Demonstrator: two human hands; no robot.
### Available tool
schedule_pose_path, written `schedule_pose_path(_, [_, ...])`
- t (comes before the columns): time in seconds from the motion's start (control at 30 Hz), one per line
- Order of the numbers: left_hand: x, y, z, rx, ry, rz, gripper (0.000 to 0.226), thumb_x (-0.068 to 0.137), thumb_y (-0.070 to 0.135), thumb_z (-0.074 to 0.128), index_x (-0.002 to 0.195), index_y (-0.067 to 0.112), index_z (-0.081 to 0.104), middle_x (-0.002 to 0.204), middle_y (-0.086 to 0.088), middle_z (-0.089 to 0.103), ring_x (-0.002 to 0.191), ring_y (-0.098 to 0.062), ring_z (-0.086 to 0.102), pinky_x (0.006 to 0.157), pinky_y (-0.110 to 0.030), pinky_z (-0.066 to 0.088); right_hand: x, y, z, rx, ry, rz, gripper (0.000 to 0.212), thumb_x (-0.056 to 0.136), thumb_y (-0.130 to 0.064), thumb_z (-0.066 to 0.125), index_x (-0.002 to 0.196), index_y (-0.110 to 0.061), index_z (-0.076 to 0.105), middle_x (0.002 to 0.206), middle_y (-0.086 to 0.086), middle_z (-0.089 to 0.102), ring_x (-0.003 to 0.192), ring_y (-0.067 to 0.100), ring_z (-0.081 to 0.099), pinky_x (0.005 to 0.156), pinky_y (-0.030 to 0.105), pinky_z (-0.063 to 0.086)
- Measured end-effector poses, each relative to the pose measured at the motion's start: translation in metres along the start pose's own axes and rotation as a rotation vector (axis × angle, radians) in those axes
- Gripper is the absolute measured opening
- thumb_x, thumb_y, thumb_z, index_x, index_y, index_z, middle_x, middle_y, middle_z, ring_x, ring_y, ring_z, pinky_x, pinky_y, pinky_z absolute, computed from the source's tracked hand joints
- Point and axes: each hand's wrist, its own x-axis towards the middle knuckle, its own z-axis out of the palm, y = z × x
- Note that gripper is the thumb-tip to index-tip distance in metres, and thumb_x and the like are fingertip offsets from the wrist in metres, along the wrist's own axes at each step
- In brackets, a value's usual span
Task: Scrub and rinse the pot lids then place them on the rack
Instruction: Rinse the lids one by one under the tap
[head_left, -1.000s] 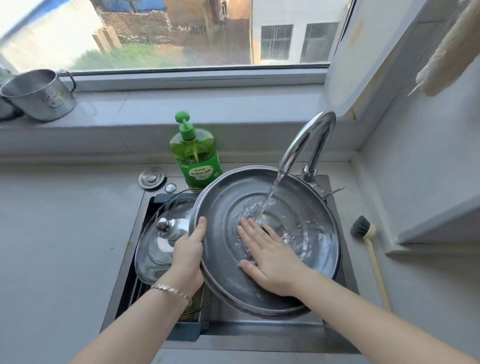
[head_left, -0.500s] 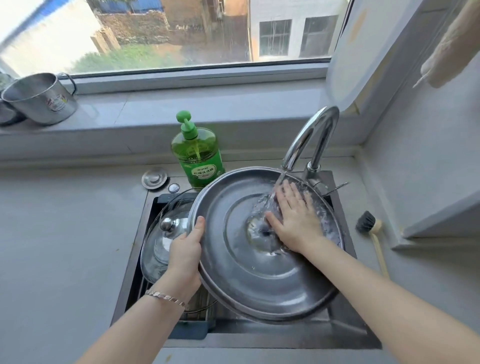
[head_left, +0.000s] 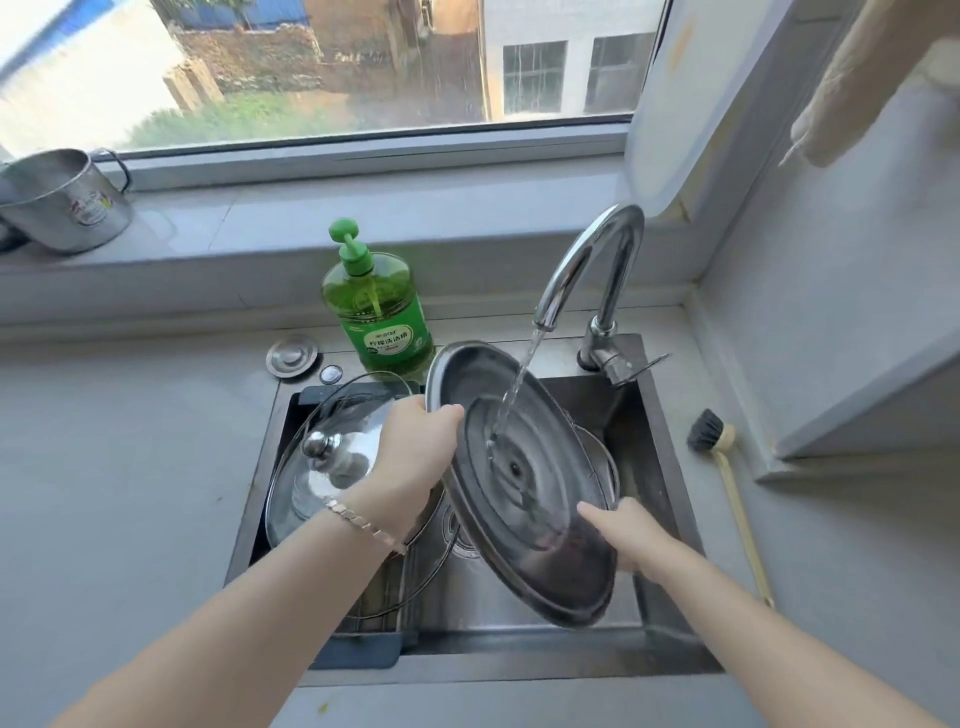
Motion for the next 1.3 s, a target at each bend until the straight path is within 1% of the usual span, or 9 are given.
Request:
schedule_pose_path(0.13, [0.014,0.004,0.007,-0.03,-0.111,-0.247,0.019,0.095,-0.004,0.037,0.077,0.001,0.042,0.059,-0.012,0.053,0.041,-0.02,0.057,0.05,-0.033,0.056,-0.009,0.013,-0.037,0.113,-0.045,0.125,0.015,0.084,-0.016,0.065,0.084,-0.002,0.06,0.077,0.009,0.057,0.07,0.02,0.053,0.063,0.027,0.041])
schedule_pose_path(0.37, [0.01,-0.05,0.037,-0.017,-0.304,-0.483,0.022,0.095,-0.01,0.03,0.078,-0.002,0.04,0.074,-0.016,0.05,0.068,-0.029,0.057,0.087,-0.049,0.05,-0.021,-0.005,-0.112,0.05,0.035,0.191,0.018,0.089,-0.002,0.046,0.072,-0.007,0.046,0.044,0.003,0.05,0.025,0.005,0.034,0.027,0.011,0.022])
schedule_pose_path(0.53, [-0.006,-0.062,0.053,0.517,-0.479,-0.209,0.022,0.096,0.026,0.049,0.11,0.009,0.047,0.098,-0.006,0.05,0.081,-0.016,0.05,0.064,-0.024,0.044,-0.038,-0.064,-0.109,-0.12,0.018,0.068,0.021,0.089,0.005,0.028,0.079,0.004,0.047,0.05,0.017,0.059,0.02,0.008,0.038,0.025,0.011,0.026])
schedule_pose_path(0.67, [-0.033,-0.042,0.063,0.309,-0.681,0.083,0.057,0.087,0.06,0.048,0.128,0.02,0.051,0.123,0.006,0.057,0.105,-0.007,0.051,0.09,-0.023,0.037,-0.047,-0.105,-0.086,-0.422,0.004,0.065,0.036,0.093,-0.001,0.032,0.068,0.006,0.057,0.039,0.01,0.058,0.019,0.01,0.039,0.026,0.013,0.03])
schedule_pose_path(0.8, [-0.047,-0.035,0.08,0.299,-0.578,0.267,0.039,0.086,0.05,0.054,0.103,0.014,0.059,0.07,0.01,0.055,0.059,-0.007,0.049,0.054,-0.019,0.04,-0.059,-0.131,-0.071,-0.486,-0.061,0.035,0.035,0.094,-0.002,0.035,0.066,0.005,0.054,0.037,0.008,0.057,0.019,0.011,0.043,0.024,0.013,0.028])
schedule_pose_path(0.93, [-0.04,-0.047,0.075,0.189,-0.337,0.389,0.049,0.098,0.046,0.038,0.076,0.006,0.054,0.056,0.001,0.047,0.049,-0.012,0.039,0.052,-0.03,0.031,-0.066,-0.139,-0.062,-0.279,-0.051,-0.102,0.02,0.094,-0.012,0.046,0.086,0.004,0.054,0.06,0.016,0.065,0.041,0.015,0.057,0.036,0.018,0.047])
schedule_pose_path(1.03, [-0.034,-0.048,0.061,-0.027,-0.205,0.305,0.065,0.088,0.059,0.038,0.078,-0.001,0.06,0.057,-0.008,0.051,0.051,-0.014,0.043,0.049,-0.024,0.034,-0.061,-0.126,-0.048,-0.041,-0.106,-0.232,0.043,0.096,-0.042,0.042,0.118,-0.006,0.05,0.105,0.021,0.061,0.082,0.026,0.065,0.064,0.03,0.057])
schedule_pose_path(1.13, [-0.026,-0.034,0.053,-0.238,-0.102,0.171,0.049,0.096,0.044,0.038,0.071,0.008,0.061,0.054,0.001,0.054,0.05,-0.01,0.047,0.045,-0.015,0.035,-0.046,-0.106,-0.017,-0.235,0.068,-0.514,0.054,0.1,-0.04,0.031,0.144,-0.009,0.031,0.148,0.01,0.035,0.136,0.022,0.033,0.11,0.031,0.027])
schedule_pose_path(1.3, [-0.003,-0.013,0.038,-0.54,-0.094,-0.034,0.046,0.099,0.045,0.032,0.101,0.012,0.064,0.097,0.001,0.067,0.091,-0.015,0.064,0.08,-0.023,0.05,-0.053,-0.088,0.051,-0.388,0.173,-1.04,0.066,0.095,-0.049,0.01,0.148,-0.011,0.006,0.154,-0.005,0.0,0.143,0.008,-0.004,0.116,0.025,-0.008])
